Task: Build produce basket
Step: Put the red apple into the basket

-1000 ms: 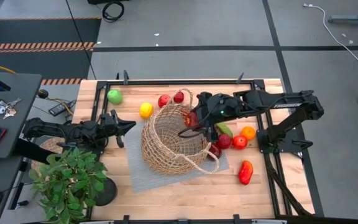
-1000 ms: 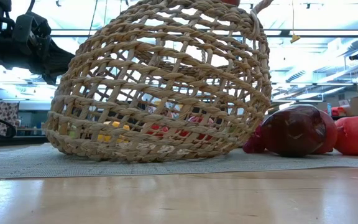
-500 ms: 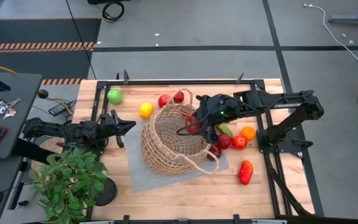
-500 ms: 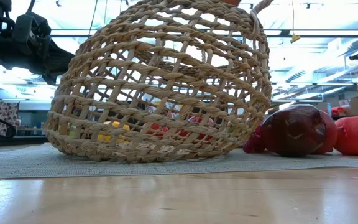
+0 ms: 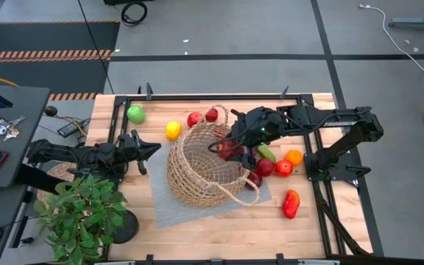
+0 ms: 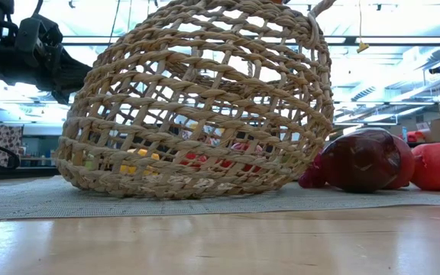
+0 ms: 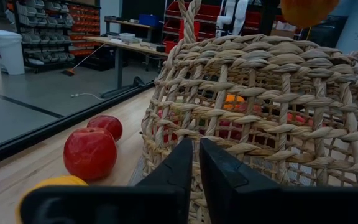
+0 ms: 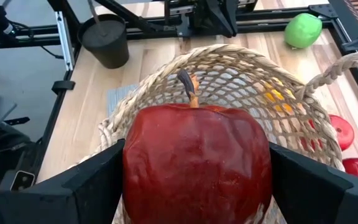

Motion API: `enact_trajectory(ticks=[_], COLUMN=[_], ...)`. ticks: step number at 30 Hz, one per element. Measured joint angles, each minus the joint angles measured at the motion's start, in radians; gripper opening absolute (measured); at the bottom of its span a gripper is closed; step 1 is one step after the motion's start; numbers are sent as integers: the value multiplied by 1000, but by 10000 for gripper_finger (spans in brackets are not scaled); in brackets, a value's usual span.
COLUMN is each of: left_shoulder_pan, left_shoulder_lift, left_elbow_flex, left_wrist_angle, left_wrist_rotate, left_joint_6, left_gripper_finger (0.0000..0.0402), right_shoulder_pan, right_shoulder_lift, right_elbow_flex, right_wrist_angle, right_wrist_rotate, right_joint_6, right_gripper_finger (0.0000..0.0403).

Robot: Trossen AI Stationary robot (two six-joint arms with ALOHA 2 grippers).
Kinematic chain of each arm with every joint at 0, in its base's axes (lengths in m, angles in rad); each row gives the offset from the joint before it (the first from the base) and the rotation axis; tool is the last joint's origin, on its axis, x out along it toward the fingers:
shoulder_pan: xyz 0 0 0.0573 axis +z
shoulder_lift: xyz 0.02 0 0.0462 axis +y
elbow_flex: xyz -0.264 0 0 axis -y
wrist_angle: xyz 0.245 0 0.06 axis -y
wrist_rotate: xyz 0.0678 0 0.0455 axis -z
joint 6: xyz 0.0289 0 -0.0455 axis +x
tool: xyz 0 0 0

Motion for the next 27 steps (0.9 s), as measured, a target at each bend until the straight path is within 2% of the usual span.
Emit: enact_trajectory(ticks=[11,27], left_shoulder_pan=[0,0], left_shoulder_lift=[0,0], left_elbow_flex=[0,0], left_wrist_angle=[0,0], left_wrist_rotate=[0,0], left_joint_6=[0,0], left_gripper_finger=[32,33], right_shoulder_pan=[-1,-66], right_shoulder_lift=[9,188], right_elbow_flex=[0,0], right_wrist_angle=[5,57], right_wrist_rotate=[3,-46], right_joint_6=[4,-32], right_gripper_finger=[355,355])
